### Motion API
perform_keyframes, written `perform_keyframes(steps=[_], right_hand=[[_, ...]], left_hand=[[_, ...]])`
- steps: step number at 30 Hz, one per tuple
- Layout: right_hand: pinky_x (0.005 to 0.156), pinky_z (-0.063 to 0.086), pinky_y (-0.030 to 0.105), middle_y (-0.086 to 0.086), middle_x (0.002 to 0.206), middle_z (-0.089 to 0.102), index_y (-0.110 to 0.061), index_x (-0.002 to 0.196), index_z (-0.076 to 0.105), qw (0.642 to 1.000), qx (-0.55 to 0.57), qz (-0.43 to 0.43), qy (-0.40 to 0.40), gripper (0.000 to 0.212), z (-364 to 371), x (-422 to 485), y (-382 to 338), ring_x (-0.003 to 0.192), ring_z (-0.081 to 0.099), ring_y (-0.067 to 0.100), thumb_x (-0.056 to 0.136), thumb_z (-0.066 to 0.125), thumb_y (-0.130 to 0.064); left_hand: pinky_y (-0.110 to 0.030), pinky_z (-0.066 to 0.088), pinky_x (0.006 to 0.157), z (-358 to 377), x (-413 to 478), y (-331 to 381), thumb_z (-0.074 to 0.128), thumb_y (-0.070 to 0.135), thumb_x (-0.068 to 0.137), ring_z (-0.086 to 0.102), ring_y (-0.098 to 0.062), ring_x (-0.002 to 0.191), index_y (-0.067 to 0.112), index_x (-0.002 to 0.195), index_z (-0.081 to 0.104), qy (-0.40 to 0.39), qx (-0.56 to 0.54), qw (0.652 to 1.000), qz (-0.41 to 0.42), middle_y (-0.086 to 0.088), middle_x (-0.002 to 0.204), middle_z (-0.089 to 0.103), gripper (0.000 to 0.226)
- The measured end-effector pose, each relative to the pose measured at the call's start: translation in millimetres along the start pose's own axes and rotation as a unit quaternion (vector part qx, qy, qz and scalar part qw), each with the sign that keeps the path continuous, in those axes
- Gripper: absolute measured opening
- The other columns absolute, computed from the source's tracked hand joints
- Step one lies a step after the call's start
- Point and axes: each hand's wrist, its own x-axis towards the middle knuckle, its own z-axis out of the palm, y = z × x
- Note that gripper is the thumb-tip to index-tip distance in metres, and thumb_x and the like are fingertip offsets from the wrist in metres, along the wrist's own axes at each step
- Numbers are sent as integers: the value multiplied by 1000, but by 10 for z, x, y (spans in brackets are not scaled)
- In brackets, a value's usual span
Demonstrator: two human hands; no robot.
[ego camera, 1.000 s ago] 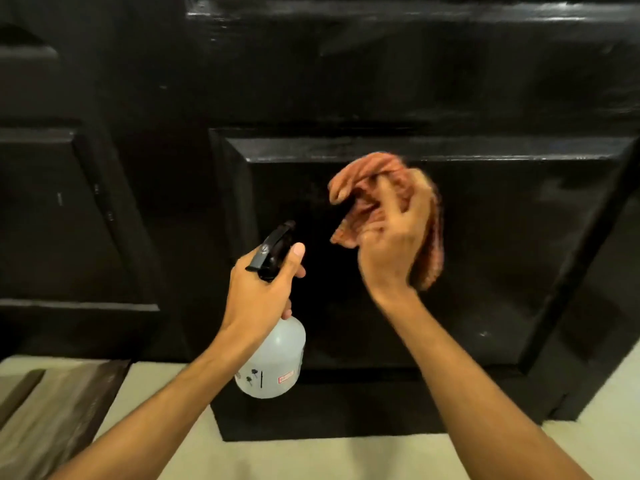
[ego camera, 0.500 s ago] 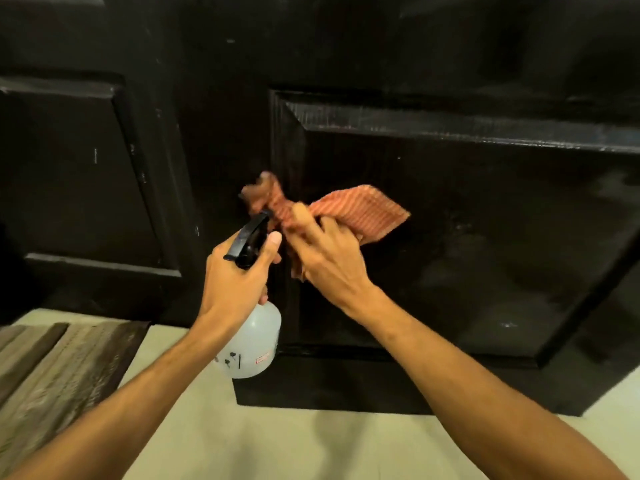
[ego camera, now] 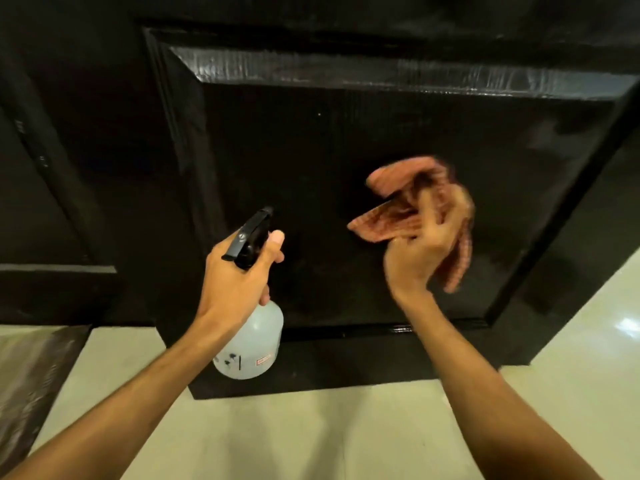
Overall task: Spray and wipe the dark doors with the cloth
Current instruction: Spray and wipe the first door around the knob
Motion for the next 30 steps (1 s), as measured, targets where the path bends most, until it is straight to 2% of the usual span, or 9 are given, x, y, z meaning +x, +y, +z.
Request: perform_keyframes(steps=[3, 6, 8, 12, 15, 17, 19, 25, 30], right_hand=[[117, 32, 43, 35, 142, 44, 3, 124, 64, 999, -33, 39, -6, 42, 38, -106, 51, 132, 39, 43, 83, 57, 10], [79, 52, 46, 22, 142, 41, -8, 116, 68, 959, -15, -204, -198, 34, 126, -643, -126, 105, 49, 40, 85, 54, -2], [85, 52, 46, 26, 143, 45, -7, 120, 71, 931, 3, -279, -233, 36, 62, -642, 16, 108, 53, 40, 89, 53, 0], [116, 33, 32, 35, 138, 49, 2, 120, 69, 999, 0, -14, -40, 29, -44, -555, 262, 129, 43, 41, 94, 58, 2], [73, 55, 39, 21, 133, 49, -7, 107, 69, 974, 3, -150, -172, 20, 115, -1428, 19, 101, 52, 36, 96, 53, -9], [52, 52, 34, 14, 138, 42, -17, 108, 74, 894, 14, -290, -341, 23, 170, -2034, -106, 89, 61, 30, 89, 64, -14], [64, 60, 38, 19, 142, 44, -18, 113, 76, 876, 37, -271, -396, 32, 217, -2228, -69, 98, 65, 36, 81, 79, -12], [95, 54, 44, 23, 134, 49, -11, 121, 72, 981, 46, -58, -179, 31, 280, -2157, -148, 115, 56, 40, 91, 69, -5], [66, 61, 45, 21, 140, 51, -17, 113, 73, 841, 35, -188, -505, 40, 321, -2775, -467, 101, 65, 39, 76, 87, -16]], left_hand=[[-26, 49, 47, 215, -30, -76, 63, 36, 99, 51, -13, 41, 12, 103, 68, -13, 6, 1000, 3, -4, 86, 73, 25], [-28, 48, 46, 313, -106, -158, 63, 36, 98, 50, -14, 39, 9, 101, 68, -4, 12, 1000, -3, -1, 83, 73, 28], [-32, 49, 48, 368, -174, -205, 63, 36, 99, 49, -14, 38, 6, 98, 67, -5, 17, 1000, -10, 4, 73, 72, 30], [-25, 49, 50, 297, -346, -444, 61, 34, 100, 47, -12, 37, 2, 95, 67, 0, 50, 998, -30, 9, 50, 60, 33], [-22, 47, 49, 99, -490, -693, 63, 36, 99, 46, -14, 36, 2, 91, 67, 30, 66, 996, -55, 3, 46, 55, 35], [-24, 47, 47, -36, -559, -801, 64, 36, 97, 45, -14, 36, 3, 89, 66, 47, 68, 994, -70, 4, 47, 56, 34], [-23, 46, 47, -135, -574, -864, 63, 34, 99, 44, -14, 36, 1, 90, 66, 56, 68, 993, -74, 6, 46, 56, 34], [-15, 43, 46, -419, -690, -1194, 62, 31, 100, 44, -13, 36, -2, 95, 67, 87, 84, 988, -100, 11, 48, 59, 34], [-20, 47, 47, -478, -779, -1311, 64, 40, 97, 47, -15, 39, 3, 94, 69, 80, 79, 987, -117, -6, 51, 58, 37]])
